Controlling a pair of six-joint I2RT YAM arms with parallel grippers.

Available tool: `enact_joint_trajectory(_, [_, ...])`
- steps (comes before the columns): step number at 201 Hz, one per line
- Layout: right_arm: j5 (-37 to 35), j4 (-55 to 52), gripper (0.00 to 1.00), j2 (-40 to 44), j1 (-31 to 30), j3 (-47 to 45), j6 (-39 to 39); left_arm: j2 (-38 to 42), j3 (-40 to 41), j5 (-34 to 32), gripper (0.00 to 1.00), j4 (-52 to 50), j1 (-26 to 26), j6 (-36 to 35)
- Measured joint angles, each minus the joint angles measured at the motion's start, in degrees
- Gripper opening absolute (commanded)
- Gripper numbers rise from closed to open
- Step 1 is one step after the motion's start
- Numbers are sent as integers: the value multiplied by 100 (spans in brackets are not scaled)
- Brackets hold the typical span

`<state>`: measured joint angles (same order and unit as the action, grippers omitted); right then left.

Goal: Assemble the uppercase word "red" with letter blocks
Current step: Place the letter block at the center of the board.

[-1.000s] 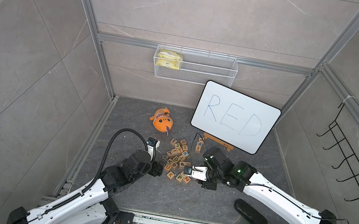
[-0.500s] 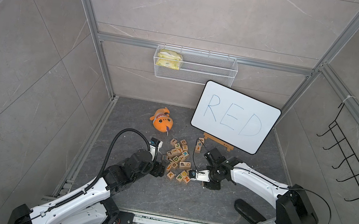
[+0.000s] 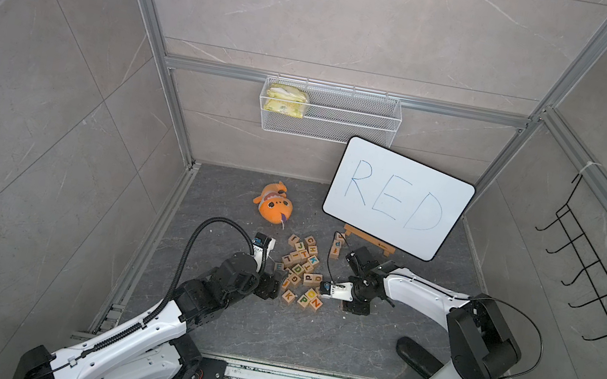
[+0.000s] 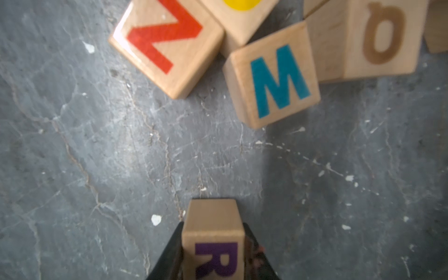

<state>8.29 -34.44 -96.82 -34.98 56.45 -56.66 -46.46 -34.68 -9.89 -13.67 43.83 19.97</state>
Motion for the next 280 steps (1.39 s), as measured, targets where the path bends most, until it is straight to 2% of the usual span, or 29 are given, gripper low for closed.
enact_joint_trajectory(29, [55,4,26,-39,26,44,-17,-7,0,0,82,2,0,0])
enact_joint_trajectory(48, [79,4,36,-50,42,48,-20,-28,0,0,82,2,0,0])
enact_joint_trajectory(73, [101,0,38,-70,52,48,-17,-55,0,0,82,2,0,0])
enact_joint_trajectory(85, [101,0,46,-72,52,48,-11,-55,0,0,82,2,0,0])
enact_joint_trajectory(177, [120,-52,51,-50,52,57,-35,-46,13,-9,82,2,0,0])
enact_joint_trajectory(209, [96,-85,52,446,52,68,98,22,37,-61,82,0,0,0])
enact_joint_trajectory(212, [101,-83,54,527,52,70,114,31,42,-68,82,0,0,-2])
enact_joint_trajectory(217, [90,-63,64,699,52,72,175,48,48,-83,82,-2,0,0])
enact_joint_trajectory(220, [81,-39,77,807,52,72,275,57,50,-96,82,-2,0,-2])
enact_joint_trajectory(222, [68,-20,91,881,50,72,306,68,55,-107,82,0,0,-2])
enact_joint_trajectory(225, [52,11,99,988,50,72,332,76,57,-118,82,-2,0,-2])
enact_joint_trajectory(261, [-105,966,100,2155,50,26,1683,214,81,-262,82,0,0,0])
enact_joint_trajectory(280, [-315,1917,100,2734,50,-413,2583,282,107,-361,82,0,0,-2])
